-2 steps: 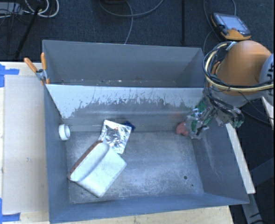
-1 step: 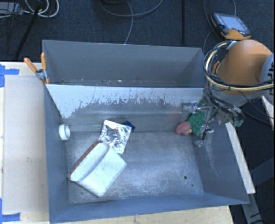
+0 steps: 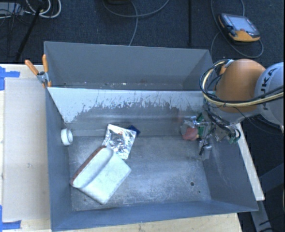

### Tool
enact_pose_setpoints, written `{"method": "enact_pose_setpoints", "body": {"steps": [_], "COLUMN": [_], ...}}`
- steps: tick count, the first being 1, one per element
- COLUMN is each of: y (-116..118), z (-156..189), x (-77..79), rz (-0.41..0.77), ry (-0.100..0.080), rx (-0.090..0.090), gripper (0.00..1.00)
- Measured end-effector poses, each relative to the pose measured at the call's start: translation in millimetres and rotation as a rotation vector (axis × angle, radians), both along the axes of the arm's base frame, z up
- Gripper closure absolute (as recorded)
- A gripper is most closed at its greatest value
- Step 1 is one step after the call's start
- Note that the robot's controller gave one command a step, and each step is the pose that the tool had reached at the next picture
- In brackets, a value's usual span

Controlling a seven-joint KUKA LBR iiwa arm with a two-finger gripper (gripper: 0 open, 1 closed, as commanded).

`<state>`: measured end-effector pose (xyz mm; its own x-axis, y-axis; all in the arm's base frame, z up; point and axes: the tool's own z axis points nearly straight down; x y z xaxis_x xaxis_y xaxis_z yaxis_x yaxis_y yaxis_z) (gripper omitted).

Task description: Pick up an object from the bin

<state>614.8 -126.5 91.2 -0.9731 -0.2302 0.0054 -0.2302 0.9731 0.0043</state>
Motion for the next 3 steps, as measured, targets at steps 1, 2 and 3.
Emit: {"method": "enact_pose_setpoints", "body": {"steps": [1,2,3], "y": [-23.7,-21.8,-17.6], "z": [-8.0,-8.0,105.1], "x": [9.0,8.8,-6.8], "rz": [-0.118,-0.115,-0.105], "ry": [-0.014,-0.010,-0.015], "rx": [0.002,0.004,-0.004], "gripper": [0.00,1.00,1.00]}}
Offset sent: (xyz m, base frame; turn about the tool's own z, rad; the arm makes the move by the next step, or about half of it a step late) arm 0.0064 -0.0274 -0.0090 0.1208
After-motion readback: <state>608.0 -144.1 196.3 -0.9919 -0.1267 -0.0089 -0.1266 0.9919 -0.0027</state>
